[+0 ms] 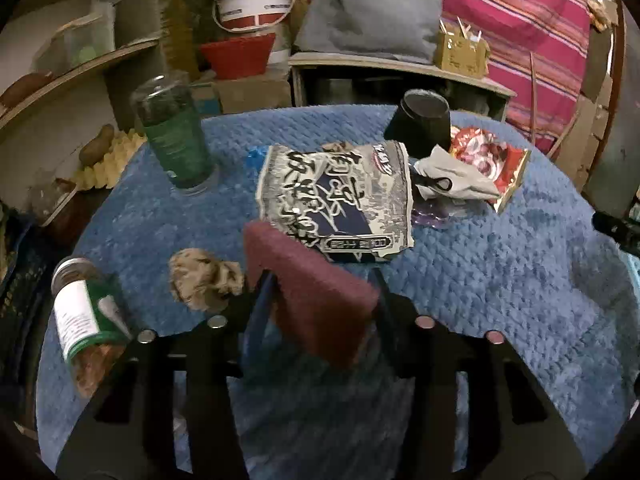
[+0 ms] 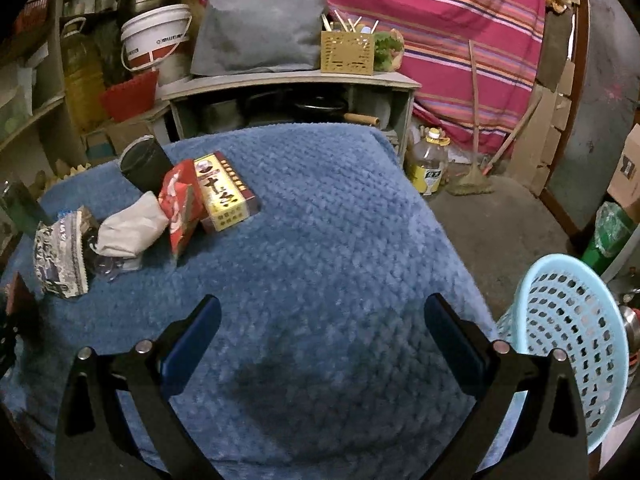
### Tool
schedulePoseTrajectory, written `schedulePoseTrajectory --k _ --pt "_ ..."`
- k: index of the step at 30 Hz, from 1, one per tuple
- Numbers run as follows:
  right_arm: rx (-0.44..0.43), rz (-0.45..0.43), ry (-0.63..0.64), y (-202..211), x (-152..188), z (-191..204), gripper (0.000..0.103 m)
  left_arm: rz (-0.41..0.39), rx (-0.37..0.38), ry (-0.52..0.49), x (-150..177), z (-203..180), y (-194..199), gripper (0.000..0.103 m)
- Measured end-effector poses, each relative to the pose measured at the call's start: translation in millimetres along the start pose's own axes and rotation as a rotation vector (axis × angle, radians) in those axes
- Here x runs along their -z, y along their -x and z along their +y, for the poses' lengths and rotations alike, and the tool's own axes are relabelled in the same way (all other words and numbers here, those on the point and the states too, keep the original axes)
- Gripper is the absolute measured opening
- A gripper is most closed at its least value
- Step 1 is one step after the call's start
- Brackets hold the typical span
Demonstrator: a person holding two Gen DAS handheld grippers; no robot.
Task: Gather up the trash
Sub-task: 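Grasp the red wrapper with the right tool while the left tool holds the pad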
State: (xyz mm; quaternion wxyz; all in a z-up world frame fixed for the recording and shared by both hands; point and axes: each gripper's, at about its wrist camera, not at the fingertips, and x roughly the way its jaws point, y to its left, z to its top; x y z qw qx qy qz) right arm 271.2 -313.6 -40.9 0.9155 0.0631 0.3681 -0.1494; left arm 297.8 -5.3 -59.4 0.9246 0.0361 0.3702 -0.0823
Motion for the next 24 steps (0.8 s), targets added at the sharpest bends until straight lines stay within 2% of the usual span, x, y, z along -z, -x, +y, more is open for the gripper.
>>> schedulePoseTrajectory --k 5,11,15,17,24 --pt "-0.021 -0.003 0.021 0 2 19 0.099 -0.025 -0.012 -0.004 4 9 14 0.024" --pt "-0.069 -0.040 0.054 3 -2 50 0.099 -0.053 -0.047 -0.018 3 16 17 0.015" --pt "-0.131 -0.049 0.071 0 -11 77 0.094 -0.067 -0.054 -0.001 -2 25 17 0.013" --pt "-0.145 -0.044 0.098 -6 -14 94 0.082 -0.081 -0.048 0.012 -5 30 21 0.013" --pt "-0.188 -0.020 0.116 -31 -25 132 0.079 -0.145 -0.042 0.017 -11 33 37 0.013"
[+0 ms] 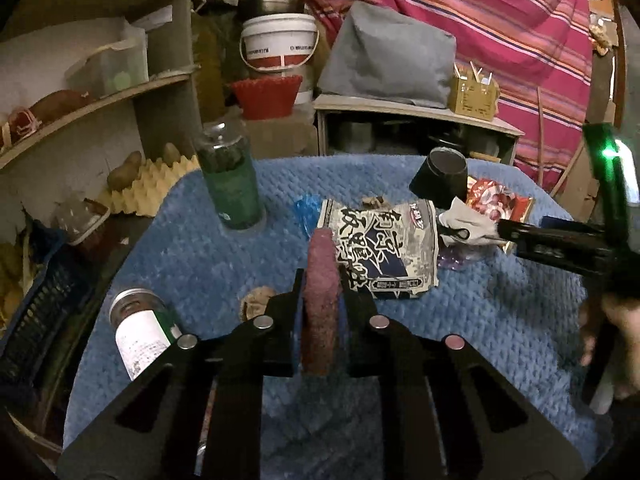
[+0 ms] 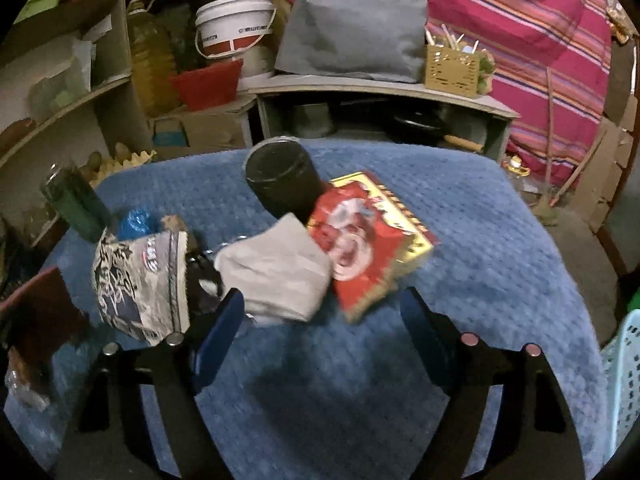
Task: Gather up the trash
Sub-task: 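Grasp the red wrapper with the right tool while the left tool holds the pad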
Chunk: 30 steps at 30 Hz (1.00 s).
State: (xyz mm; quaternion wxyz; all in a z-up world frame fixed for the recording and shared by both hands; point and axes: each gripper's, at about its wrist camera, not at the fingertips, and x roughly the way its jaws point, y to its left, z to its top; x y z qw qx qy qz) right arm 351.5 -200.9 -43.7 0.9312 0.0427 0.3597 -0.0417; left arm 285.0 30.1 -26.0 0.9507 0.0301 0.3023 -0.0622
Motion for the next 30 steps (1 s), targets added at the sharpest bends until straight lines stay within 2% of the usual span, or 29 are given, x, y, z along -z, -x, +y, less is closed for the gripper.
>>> schedulePoseTrajectory --k 3,6,7,8,9,11,14,16,22,24,25,26,28,30 --pt "-0.005 0.059 -0.009 -21 -1 4 0.079 0.001 -0.003 0.007 0 2 -2 0.013" --pt "-0.057 0.105 -0.040 -32 2 3 0.078 -0.005 -0.009 0.020 -2 1 -1 0.013" --pt "-0.069 0.090 -0.043 -30 3 3 0.068 -0.007 -0.010 0.023 -3 0 -1 0.013" --pt "-0.056 0.077 -0.028 -28 2 3 0.051 -0.008 -0.011 0.026 -3 -2 -1 0.013" --pt "-0.047 0.069 -0.014 -26 2 3 0.045 -0.008 -0.010 0.027 -4 -4 -1 0.013" --pt "-0.043 0.057 0.010 -21 4 1 0.024 -0.006 -0.009 0.023 -4 -8 -2 0.013" --pt "-0.046 0.039 0.007 -14 7 -12 0.007 -0.012 -0.010 0.009 -5 -18 0 0.013" --pt "-0.056 0.027 -0.004 -5 8 -23 0.006 -0.018 -0.010 0.003 -6 -24 2 0.013" --pt "-0.100 0.029 -0.062 5 6 -47 0.009 -0.032 0.008 0.021 -6 -33 9 0.013" --pt "-0.100 0.029 -0.075 3 5 -50 0.038 -0.040 -0.004 0.019 -3 -33 7 0.013" --pt "-0.081 0.020 -0.081 2 4 -51 0.067 -0.039 -0.005 0.023 -3 -32 5 0.013" --pt "-0.063 0.005 -0.085 1 3 -52 0.072 -0.034 -0.009 0.031 -2 -29 0 0.013" --pt "-0.017 -0.001 -0.086 -6 -2 -52 0.072 -0.028 -0.017 0.046 -3 -23 -7 0.013" --pt "-0.016 0.000 -0.096 -13 -5 -55 0.072 -0.018 -0.026 0.053 -5 -18 -16 0.013"
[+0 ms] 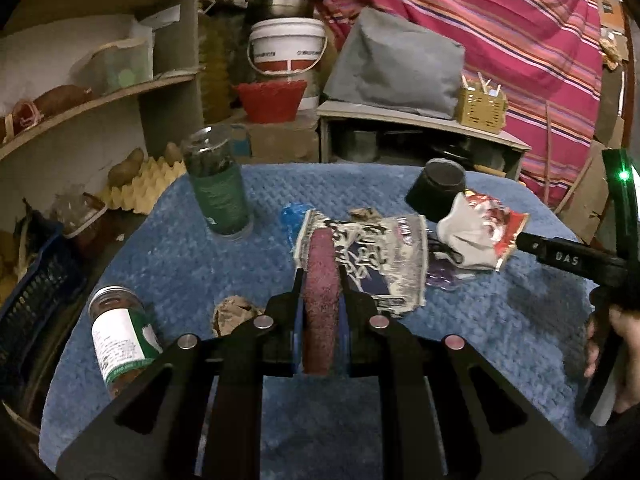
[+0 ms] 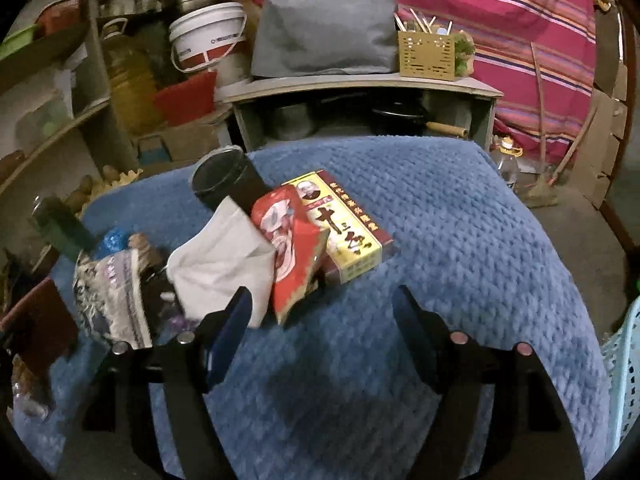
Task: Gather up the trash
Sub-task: 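Grasp the red wrapper with the right tool while the left tool holds the pad, then release the pad into the basket with the left tool while the right tool drops the wrapper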
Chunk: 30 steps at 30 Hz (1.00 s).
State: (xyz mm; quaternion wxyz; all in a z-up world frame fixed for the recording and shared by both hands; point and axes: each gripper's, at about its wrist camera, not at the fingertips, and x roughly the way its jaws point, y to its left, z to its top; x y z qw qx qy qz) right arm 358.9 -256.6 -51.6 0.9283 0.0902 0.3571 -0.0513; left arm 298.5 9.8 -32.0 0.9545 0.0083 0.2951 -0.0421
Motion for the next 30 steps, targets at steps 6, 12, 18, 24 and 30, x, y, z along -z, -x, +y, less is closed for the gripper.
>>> schedulePoseTrajectory --k 6,12,18,24,30 --pt "0.026 -0.040 -0.016 -16 -14 -3 0.071 -0.005 -0.024 -0.029 -6 -3 -9 0.013" --pt "-0.024 0.013 0.057 -32 -16 11 0.019 -0.009 0.004 -0.012 -11 -5 -8 0.013" --pt "0.013 -0.146 0.071 21 -14 -2 0.012 -0.025 0.006 -0.007 -14 -12 -1 0.013" --pt "0.076 -0.170 0.054 96 7 -56 0.012 -0.067 0.065 -0.038 -17 -34 26 0.013" --pt "0.161 -0.173 -0.015 168 29 -140 0.012 -0.126 0.167 -0.150 -12 -90 69 0.013"
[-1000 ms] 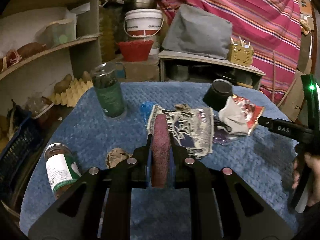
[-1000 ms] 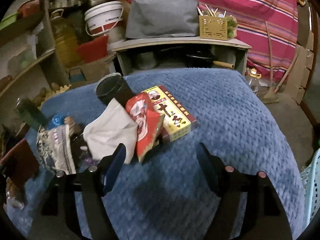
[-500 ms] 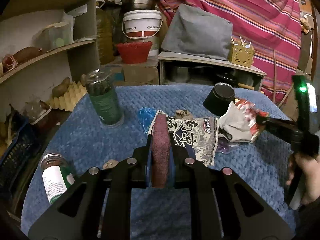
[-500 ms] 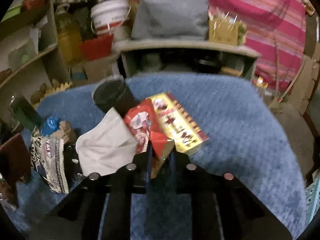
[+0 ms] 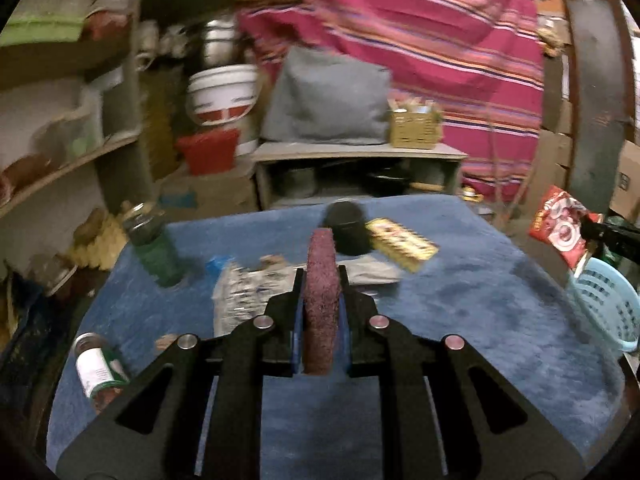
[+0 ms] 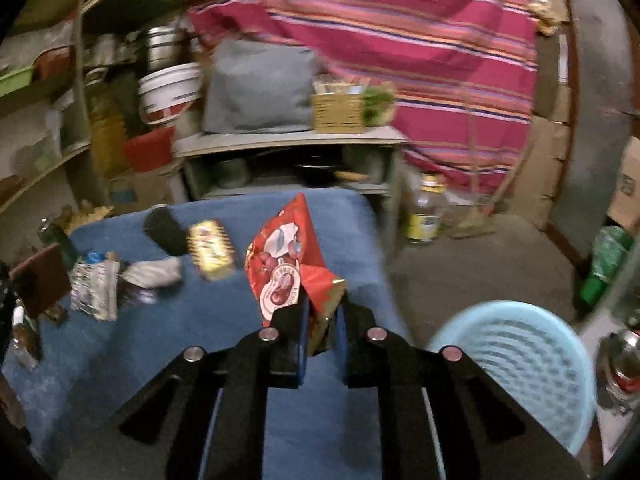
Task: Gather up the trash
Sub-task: 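Release the pad into the basket with the left tool while the right tool drops the wrapper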
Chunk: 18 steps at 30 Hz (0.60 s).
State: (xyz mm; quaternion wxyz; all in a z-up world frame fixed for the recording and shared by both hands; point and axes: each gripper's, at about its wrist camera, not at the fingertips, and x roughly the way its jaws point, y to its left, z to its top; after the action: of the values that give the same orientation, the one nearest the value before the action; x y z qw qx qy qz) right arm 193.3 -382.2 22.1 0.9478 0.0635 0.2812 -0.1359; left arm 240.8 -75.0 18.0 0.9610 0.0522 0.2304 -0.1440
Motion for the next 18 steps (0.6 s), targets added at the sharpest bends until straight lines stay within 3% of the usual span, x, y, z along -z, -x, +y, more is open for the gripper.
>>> schedulePoseTrajectory --k 4,10,18 --pt "0.085 0.010 -0.070 24 12 -72 0.012 0.000 0.083 -0.029 -8 -50 7 0.013" --pt "0.192 0.023 -0.142 28 27 -158 0.012 -0.014 0.206 -0.116 -19 -162 8 0.013" --pt "0.220 0.085 -0.206 16 49 -217 0.012 0.034 0.369 -0.191 -2 -303 -20 0.013"
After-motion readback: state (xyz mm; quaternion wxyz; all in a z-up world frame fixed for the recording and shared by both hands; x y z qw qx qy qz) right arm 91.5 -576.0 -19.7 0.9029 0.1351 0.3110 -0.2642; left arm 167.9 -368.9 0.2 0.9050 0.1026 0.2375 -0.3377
